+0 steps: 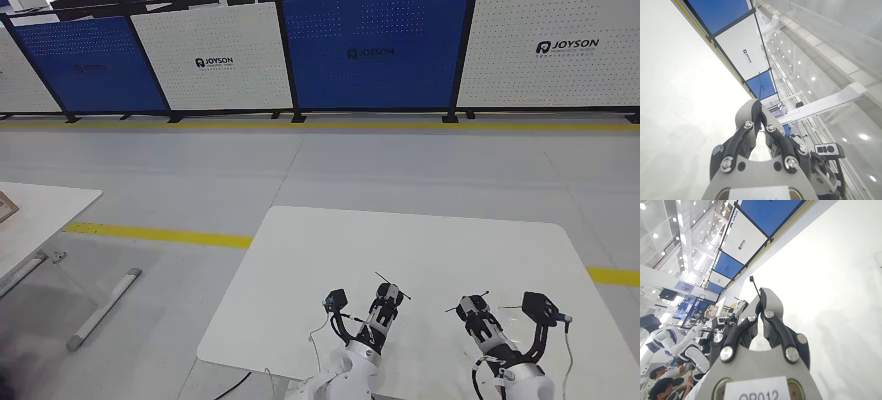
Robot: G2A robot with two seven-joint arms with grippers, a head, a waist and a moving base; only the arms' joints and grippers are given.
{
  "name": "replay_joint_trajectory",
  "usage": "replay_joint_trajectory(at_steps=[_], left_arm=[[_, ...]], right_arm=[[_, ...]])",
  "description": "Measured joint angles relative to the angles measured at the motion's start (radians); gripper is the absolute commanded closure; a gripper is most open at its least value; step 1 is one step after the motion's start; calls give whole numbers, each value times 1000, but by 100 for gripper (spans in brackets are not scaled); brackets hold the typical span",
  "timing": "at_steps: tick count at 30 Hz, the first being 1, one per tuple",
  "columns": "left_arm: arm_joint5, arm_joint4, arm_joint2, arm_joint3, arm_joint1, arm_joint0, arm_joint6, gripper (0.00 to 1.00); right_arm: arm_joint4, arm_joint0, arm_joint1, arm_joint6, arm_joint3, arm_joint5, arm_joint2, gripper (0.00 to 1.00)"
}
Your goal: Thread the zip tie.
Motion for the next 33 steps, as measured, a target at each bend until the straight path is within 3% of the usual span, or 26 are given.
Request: replay_joint_trajectory(at_steps=[12, 16, 22, 33], left_arm=[[0, 0, 0, 0, 0, 0, 0, 100], [-4, 12, -7, 1, 1, 7, -5, 100], [-34, 7, -15, 5, -3, 21, 14, 100], [-36, 5, -15, 6, -3, 20, 14, 100]], right_arm=[[1, -2, -2, -9, -3, -5, -4, 100], [-11, -17, -12, -52, -8, 0, -45, 100], [3, 14, -29, -22, 46, 0, -94, 100], [4, 15, -30, -24, 46, 0, -94, 100]])
